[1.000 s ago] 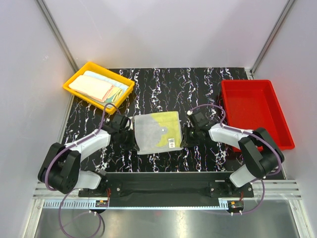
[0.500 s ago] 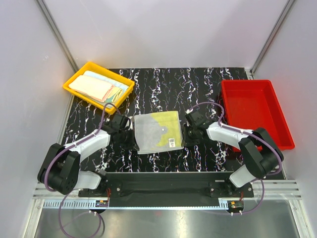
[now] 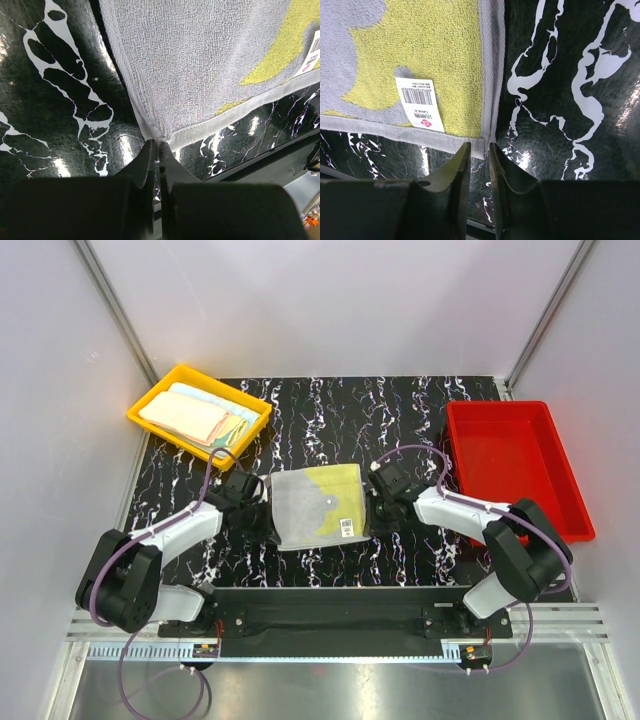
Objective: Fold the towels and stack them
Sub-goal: Fold the towel
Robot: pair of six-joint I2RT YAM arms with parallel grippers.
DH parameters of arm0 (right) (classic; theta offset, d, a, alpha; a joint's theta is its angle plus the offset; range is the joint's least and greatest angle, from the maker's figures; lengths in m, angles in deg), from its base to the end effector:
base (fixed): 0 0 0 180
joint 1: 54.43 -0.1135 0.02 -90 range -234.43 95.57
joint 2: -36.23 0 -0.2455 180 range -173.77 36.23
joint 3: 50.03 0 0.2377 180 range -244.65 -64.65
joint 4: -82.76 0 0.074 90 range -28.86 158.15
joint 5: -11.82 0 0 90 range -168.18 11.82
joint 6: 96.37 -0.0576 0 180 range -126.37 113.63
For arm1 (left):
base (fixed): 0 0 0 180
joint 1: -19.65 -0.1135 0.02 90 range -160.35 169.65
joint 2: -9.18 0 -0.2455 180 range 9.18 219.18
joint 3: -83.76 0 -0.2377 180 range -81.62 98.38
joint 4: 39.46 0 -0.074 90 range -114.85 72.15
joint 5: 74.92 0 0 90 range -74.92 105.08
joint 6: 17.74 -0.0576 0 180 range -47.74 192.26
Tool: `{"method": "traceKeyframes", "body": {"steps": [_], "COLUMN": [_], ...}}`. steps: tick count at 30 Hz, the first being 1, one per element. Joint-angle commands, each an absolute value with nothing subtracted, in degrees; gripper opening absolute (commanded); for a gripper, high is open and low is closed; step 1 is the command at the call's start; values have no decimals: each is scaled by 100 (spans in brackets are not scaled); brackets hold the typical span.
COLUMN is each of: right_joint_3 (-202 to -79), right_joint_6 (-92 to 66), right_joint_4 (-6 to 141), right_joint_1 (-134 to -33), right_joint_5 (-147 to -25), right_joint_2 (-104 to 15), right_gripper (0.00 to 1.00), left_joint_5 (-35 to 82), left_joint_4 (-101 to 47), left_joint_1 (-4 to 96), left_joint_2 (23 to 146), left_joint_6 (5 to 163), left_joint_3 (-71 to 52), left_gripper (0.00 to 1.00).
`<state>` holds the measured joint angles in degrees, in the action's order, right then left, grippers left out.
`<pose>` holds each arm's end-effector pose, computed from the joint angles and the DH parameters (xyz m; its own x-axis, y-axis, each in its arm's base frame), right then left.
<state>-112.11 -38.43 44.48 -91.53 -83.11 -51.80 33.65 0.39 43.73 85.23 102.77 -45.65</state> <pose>0.2223 0.1743 0.1365 -0.9435 -0.0505 -0.3274 -0.1533 0.9427 0.2964 0.2017 -0.1102 0.1327 -0.9727 -0.0924 -0.2130 0.0167 0.8871 -0.4614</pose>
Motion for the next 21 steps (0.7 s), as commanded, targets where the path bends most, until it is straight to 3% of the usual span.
{"method": "traceKeyframes", "body": {"steps": [1, 9, 14, 21], "right_joint_3": [-11360, -11387, -11518, -12133], "right_joint_6": [-3933, -3898, -3872, -3626], "right_joint_4": [4591, 4609, 4442, 3765], "right_joint_1": [-9249, -9284, -9310, -9319], "right_joint_5": [-8108, -8091, -8091, -7862], "right_joint_2": [-5254, -5386, -5246, -4903], "right_gripper": [27, 22, 0, 0], "left_joint_5": [3266, 3257, 3223, 2959], "left_joint_4": [-33, -59, -24, 599], "left_joint_1": [4400, 4400, 4391, 4452], "left_joint_2": [8319, 8310, 8284, 7784], "left_joint_6": [10276, 10285, 10302, 10425], "left_joint_3": [-4541, -4549, -4506, -4058], "left_gripper": [0, 0, 0, 0]}}
